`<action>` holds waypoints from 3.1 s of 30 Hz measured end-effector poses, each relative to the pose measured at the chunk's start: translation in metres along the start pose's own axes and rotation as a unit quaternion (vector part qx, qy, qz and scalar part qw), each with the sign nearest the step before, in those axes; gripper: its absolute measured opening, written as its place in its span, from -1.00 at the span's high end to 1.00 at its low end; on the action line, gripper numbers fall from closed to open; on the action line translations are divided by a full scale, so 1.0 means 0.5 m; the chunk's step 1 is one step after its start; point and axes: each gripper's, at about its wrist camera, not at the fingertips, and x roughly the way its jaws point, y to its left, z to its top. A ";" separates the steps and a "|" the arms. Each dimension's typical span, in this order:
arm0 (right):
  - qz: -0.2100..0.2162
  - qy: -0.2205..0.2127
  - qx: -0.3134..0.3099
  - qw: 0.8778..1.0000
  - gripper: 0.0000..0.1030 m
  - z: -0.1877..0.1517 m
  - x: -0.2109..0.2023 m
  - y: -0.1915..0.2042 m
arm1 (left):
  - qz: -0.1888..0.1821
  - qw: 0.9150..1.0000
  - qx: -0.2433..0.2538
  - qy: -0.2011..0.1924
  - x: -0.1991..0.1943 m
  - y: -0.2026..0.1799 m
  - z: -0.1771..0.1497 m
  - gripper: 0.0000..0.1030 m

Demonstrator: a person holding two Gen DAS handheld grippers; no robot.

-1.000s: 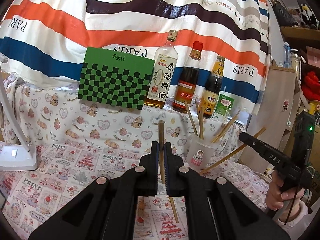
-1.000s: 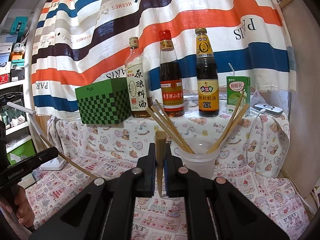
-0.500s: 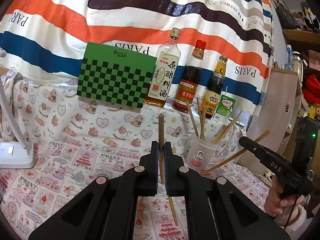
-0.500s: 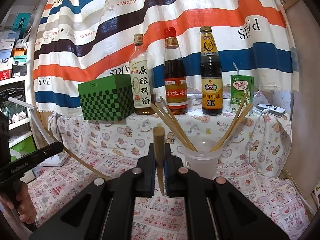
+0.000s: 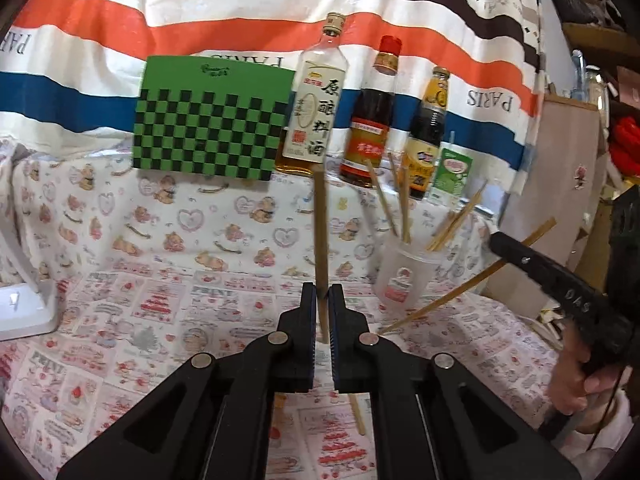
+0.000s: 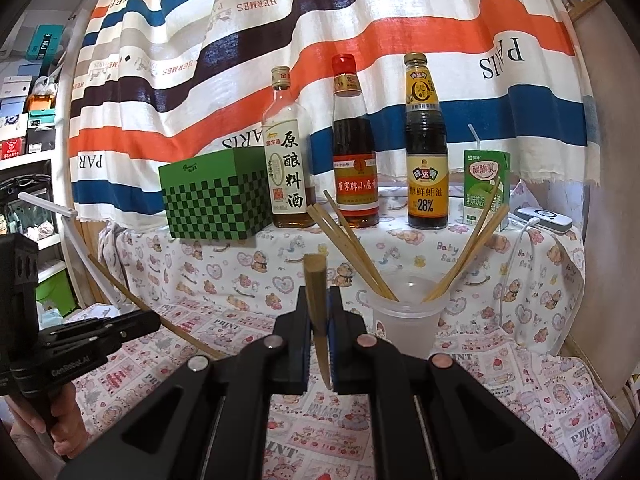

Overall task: Organize utensils
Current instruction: 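Carry both held chopsticks upright over the clear plastic cup, then open both tools to drop the chopsticks into the cup, then move both open tools back toward the last chopstick and the fork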

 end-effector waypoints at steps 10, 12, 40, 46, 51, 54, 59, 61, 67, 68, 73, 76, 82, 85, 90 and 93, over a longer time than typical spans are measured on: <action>-0.015 -0.024 0.001 1.000 0.88 0.054 -0.039 -0.027 | 0.006 1.000 -0.002 -0.023 -0.029 -0.003 0.050 0.91; -0.016 -0.033 -0.008 0.999 0.88 0.070 -0.048 -0.028 | 0.006 1.000 0.013 -0.025 -0.031 -0.019 0.064 0.91; -0.028 0.021 0.069 0.997 0.88 0.213 0.077 -0.200 | -0.063 0.993 0.092 -0.049 0.173 -0.267 0.264 0.90; -0.029 0.079 0.078 0.993 0.88 0.196 0.120 -0.222 | -0.061 0.993 0.102 0.005 0.258 -0.292 0.248 0.90; -0.028 0.111 0.059 0.992 0.88 0.186 0.143 -0.220 | -0.033 0.992 0.119 0.032 0.299 -0.304 0.224 0.90; -0.031 0.127 0.064 0.989 0.88 0.179 0.155 -0.224 | -0.040 0.992 0.115 0.041 0.314 -0.308 0.231 0.90; -0.041 0.135 0.072 0.987 0.78 0.179 0.159 -0.233 | -0.016 0.991 0.127 0.035 0.318 -0.291 0.239 0.72; -0.047 0.132 0.077 0.987 0.44 0.181 0.156 -0.238 | -0.012 0.993 0.113 0.027 0.308 -0.277 0.247 0.38; -0.072 0.109 0.068 0.989 0.07 0.192 0.137 -0.235 | 0.005 0.995 0.098 -0.007 0.257 -0.238 0.259 -0.02; -0.073 0.104 0.069 0.990 0.05 0.194 0.133 -0.233 | 0.011 0.995 0.100 -0.014 0.246 -0.231 0.261 -0.13; -0.069 0.082 0.067 0.992 -0.03 0.204 0.108 -0.219 | 0.038 0.994 0.097 -0.043 0.184 -0.191 0.262 -0.47; -0.063 0.065 0.064 0.994 -0.07 0.212 0.087 -0.202 | 0.050 0.993 0.090 -0.055 0.147 -0.164 0.257 -0.63; -0.061 0.040 0.045 0.996 -0.16 0.219 0.046 -0.163 | 0.083 0.991 0.084 -0.061 0.077 -0.107 0.239 -0.89; -0.063 0.045 0.038 0.996 -0.18 0.214 0.030 -0.139 | 0.104 0.988 0.095 -0.068 0.048 -0.086 0.226 -0.94; -0.050 0.056 0.037 0.996 -0.24 0.192 0.007 -0.110 | 0.118 0.985 0.102 -0.072 0.014 -0.064 0.192 -0.99; -0.045 0.068 0.036 0.996 -0.26 0.172 0.000 -0.092 | 0.117 0.986 0.094 -0.078 -0.001 -0.055 0.168 -0.99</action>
